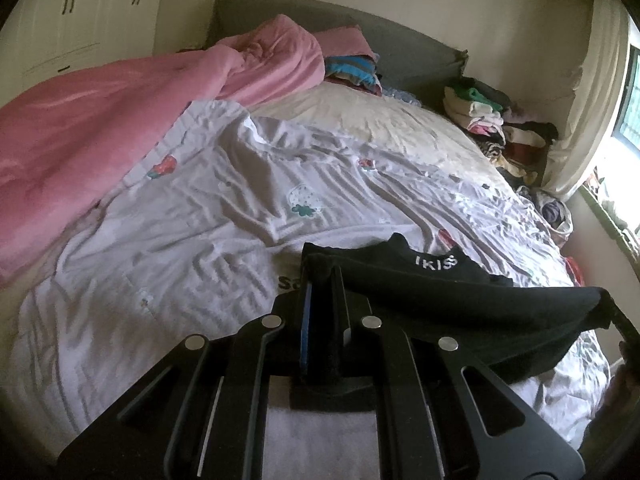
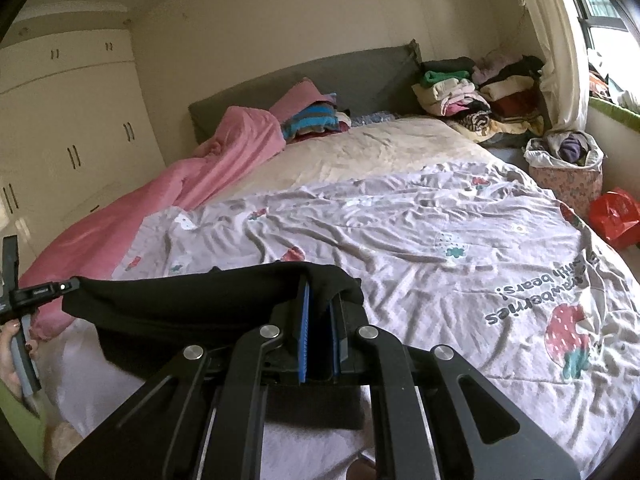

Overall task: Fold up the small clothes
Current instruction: 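Lift the hem with both tools and fold it toward the collar, then lower the folded hem onto the collar with both tools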

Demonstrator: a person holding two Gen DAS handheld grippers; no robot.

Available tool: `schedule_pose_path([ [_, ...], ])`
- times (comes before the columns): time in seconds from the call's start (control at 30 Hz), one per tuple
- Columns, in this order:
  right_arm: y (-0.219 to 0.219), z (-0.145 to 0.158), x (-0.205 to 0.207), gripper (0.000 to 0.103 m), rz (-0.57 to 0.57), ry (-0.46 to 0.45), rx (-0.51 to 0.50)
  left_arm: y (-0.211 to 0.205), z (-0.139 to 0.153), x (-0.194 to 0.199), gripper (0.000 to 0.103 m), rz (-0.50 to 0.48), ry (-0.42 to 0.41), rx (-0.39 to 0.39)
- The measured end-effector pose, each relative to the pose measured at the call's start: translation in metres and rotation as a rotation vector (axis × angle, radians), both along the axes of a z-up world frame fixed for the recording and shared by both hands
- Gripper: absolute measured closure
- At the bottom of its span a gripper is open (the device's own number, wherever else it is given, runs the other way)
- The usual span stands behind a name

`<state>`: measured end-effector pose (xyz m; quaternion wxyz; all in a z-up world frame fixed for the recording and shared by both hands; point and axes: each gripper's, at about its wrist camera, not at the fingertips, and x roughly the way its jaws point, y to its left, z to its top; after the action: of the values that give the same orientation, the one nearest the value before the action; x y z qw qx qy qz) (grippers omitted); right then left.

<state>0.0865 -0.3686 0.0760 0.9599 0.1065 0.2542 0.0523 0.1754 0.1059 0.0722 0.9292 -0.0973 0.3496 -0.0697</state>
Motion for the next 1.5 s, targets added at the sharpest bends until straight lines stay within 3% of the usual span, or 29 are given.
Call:
schedule_pose_path([
  [0.4, 0.0, -0.026, 0.045, 0.095, -0.025, 0.067, -0.019, -0.005, -0.028, 0.037, 0.1, 0.02, 0.03, 0.017],
  [0.8, 0.0, -0.059, 0.078, 0.095, -0.056, 0.144, -0.028, -0.006, -0.051, 0.059, 0.098, 0.07, 0.047, 0.101],
  [0.87, 0.001, -0.063, 0.082, 0.088, -0.055, 0.162, -0.026, -0.001, -0.052, 0.06, 0.098, 0.076, 0.05, 0.084],
  [0.93, 0.002, -0.064, 0.082, 0.053, -0.092, 0.155, -0.058, 0.001, -0.051, 0.057, 0.098, 0.076, 0.042, 0.085],
  [0.97, 0.001, -0.063, 0.079, 0.051, -0.111, 0.136, -0.066, 0.0, -0.051, 0.055, 0.098, 0.072, 0.037, 0.091],
  [1.1, -0.002, -0.057, 0.07, 0.052, -0.118, 0.105, -0.06, -0.011, -0.048, 0.045, 0.095, 0.031, 0.017, 0.102],
  [1.2, 0.002, -0.052, 0.059, 0.051, -0.082, 0.09, -0.063, -0.025, -0.049, 0.036, 0.082, -0.023, 0.015, 0.094],
  [1.37, 0.02, -0.053, 0.046, 0.052, -0.003, 0.106, -0.113, -0.056, -0.065, 0.024, 0.08, -0.138, 0.062, 0.107],
  [1.47, 0.03, -0.059, 0.041, 0.071, 0.045, 0.132, -0.131, -0.07, -0.08, 0.016, 0.082, -0.187, 0.093, 0.146],
  [1.5, 0.036, -0.064, 0.04, 0.074, 0.061, 0.148, -0.145, -0.075, -0.085, 0.014, 0.09, -0.199, 0.103, 0.165],
])
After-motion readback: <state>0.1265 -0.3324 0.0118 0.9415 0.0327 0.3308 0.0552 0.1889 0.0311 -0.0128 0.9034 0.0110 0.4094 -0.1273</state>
